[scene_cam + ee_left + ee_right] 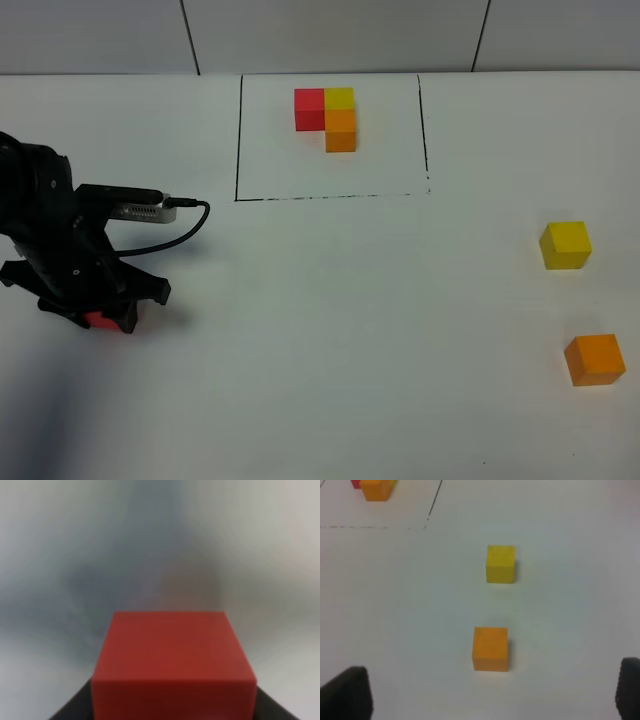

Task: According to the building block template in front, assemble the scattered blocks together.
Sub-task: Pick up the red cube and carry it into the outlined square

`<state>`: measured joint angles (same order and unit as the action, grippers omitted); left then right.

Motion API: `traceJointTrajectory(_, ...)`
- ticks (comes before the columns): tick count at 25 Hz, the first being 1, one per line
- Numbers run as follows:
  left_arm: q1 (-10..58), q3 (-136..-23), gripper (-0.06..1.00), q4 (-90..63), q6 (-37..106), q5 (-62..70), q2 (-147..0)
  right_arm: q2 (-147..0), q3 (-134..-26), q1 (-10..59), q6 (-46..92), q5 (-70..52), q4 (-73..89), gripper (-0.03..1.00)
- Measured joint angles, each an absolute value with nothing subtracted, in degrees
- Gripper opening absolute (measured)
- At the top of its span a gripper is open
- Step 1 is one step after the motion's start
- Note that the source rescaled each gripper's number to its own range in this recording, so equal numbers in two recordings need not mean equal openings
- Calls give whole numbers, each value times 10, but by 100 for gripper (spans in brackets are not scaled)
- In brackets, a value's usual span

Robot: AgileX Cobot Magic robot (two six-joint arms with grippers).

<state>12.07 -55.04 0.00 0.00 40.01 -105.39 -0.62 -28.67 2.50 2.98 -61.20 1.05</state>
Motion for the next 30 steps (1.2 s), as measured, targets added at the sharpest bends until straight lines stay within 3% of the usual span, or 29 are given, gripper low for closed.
traceJointTrajectory(7,174,-641,0,4,181,438,-1060,-6,-287,25,29,-612,10,96)
traceJointTrajectory(15,273,-873,0,7,390,561,-1170,-6,-287,25,29,-612,10,94)
traceJointTrajectory(23,367,-1110,0,74,466,675,-1324,-6,-287,25,29,-612,10,92)
traceJointTrajectory(30,390,-1241,0,73,513,683,-1425,-6,-287,25,29,-612,10,89)
